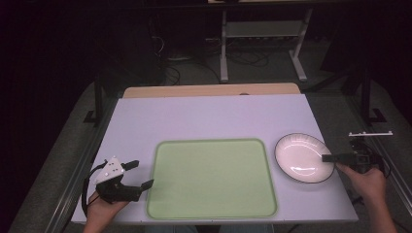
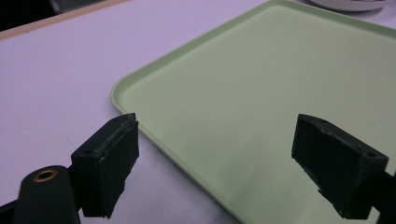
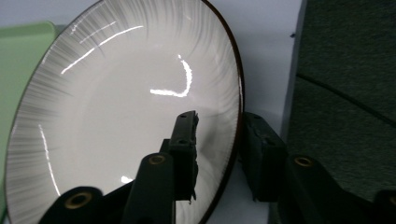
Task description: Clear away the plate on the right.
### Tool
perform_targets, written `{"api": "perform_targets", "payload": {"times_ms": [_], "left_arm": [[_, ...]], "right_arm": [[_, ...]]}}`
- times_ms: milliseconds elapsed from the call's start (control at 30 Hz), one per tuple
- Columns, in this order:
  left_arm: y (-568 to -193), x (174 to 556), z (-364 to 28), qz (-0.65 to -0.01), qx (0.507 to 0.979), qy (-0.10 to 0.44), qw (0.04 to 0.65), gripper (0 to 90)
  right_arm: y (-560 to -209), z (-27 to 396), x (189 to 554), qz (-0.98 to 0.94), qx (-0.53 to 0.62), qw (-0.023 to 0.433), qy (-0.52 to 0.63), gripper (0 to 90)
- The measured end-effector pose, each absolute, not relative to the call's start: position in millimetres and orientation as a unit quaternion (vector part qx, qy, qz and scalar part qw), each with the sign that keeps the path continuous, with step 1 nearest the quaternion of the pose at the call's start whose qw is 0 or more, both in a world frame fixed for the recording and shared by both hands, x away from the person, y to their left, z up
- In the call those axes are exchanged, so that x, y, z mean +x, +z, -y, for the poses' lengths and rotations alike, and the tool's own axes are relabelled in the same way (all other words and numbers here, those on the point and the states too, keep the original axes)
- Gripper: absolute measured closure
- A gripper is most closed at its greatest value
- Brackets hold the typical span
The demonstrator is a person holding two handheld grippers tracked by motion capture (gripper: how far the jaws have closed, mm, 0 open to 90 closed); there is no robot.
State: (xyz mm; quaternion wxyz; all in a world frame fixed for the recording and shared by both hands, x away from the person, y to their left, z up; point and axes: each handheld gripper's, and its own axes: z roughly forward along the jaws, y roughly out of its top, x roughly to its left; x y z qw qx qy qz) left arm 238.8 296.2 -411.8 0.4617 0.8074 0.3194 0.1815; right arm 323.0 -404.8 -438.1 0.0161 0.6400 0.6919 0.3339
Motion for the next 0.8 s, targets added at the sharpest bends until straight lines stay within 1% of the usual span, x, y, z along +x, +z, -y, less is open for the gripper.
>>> {"api": "perform_targets", "payload": {"times_ms": [33,67,200,233,300,333,567,800], "left_arm": [[-412,239,-296,-0.320,0.807,0.181,0.462,14.7],[-412,239,-296,-0.319,0.807,0.182,0.462,14.7],[-412,239,-296,-0.320,0.807,0.181,0.462,14.7],[-412,239,-296,-0.320,0.807,0.181,0.462,14.7],[-412,239,-296,-0.320,0.807,0.181,0.462,14.7],[-412,239,-296,-0.320,0.807,0.181,0.462,14.7],[-412,239,-296,-0.320,0.808,0.181,0.461,14.7],[-412,239,-296,-0.320,0.808,0.181,0.461,14.8]], "right_arm": [[-440,405,324,-0.688,0.642,0.008,0.339,70.2],[-440,404,325,-0.688,0.643,0.007,0.335,71.6],[-441,406,326,-0.681,0.650,-0.001,0.337,74.7],[-441,410,327,-0.672,0.655,-0.013,0.344,76.7],[-442,411,327,-0.669,0.657,-0.017,0.347,77.4],[-443,414,327,-0.660,0.662,-0.027,0.354,78.8],[-449,421,325,-0.629,0.676,-0.051,0.381,81.7],[-450,421,324,-0.616,0.682,-0.057,0.388,82.4]]}}
